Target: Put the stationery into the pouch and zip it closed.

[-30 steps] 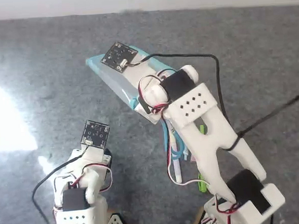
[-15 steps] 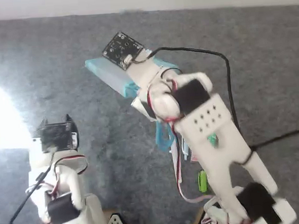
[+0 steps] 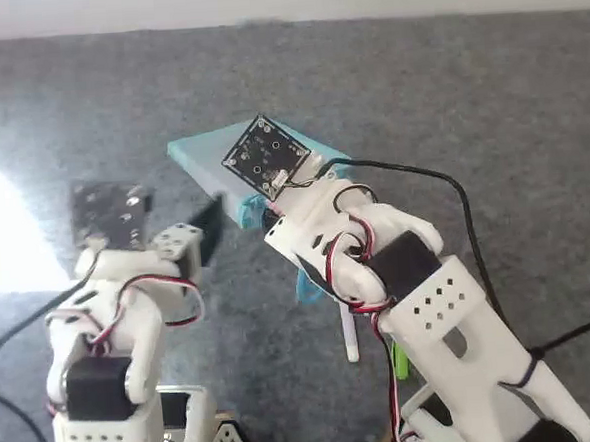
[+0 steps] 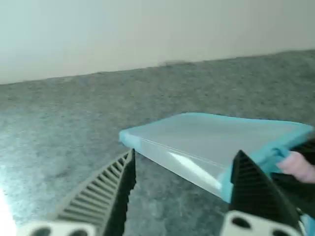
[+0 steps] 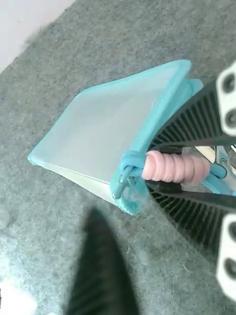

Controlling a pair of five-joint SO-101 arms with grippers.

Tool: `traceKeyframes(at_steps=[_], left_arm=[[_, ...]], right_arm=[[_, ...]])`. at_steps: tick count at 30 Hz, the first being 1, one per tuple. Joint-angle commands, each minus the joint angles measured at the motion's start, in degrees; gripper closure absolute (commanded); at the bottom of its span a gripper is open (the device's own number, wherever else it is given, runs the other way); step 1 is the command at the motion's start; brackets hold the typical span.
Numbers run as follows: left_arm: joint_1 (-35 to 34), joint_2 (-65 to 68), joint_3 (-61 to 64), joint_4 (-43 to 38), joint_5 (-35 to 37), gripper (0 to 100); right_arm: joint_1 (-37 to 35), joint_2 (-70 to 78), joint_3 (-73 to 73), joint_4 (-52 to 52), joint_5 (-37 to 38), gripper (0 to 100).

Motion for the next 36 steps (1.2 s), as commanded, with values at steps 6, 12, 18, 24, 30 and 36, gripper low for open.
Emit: traceKeyframes(at_steps=[6,12,18,24,30,36], left_arm=[[1.49,0.26,3.12,-1.76,-0.18,64],[-2.11,-2.11,7.78,-1.49,-0.88,64],[-2.99,-6.86,10.59,-1.41,-2.64,64],[-1.41,-7.65,11.38,-1.85,-2.64,64],[-1.49,-7.56,14.81,-7.03,-2.73,64],[-1.85,-7.56,18.24,-11.60,-3.96,64]], right_arm=[[-0.13,-2.77,-1.93,-0.48,-0.70,99.0],[-0.13,-2.68,-4.40,1.80,-1.67,99.1],[-0.31,0.84,-8.44,3.82,-2.64,99.1],[-0.48,5.76,-10.81,4.18,-2.81,99.1],[-0.57,6.02,-10.90,4.18,-2.81,99.1],[-0.57,5.93,-10.90,4.26,-2.81,99.1]])
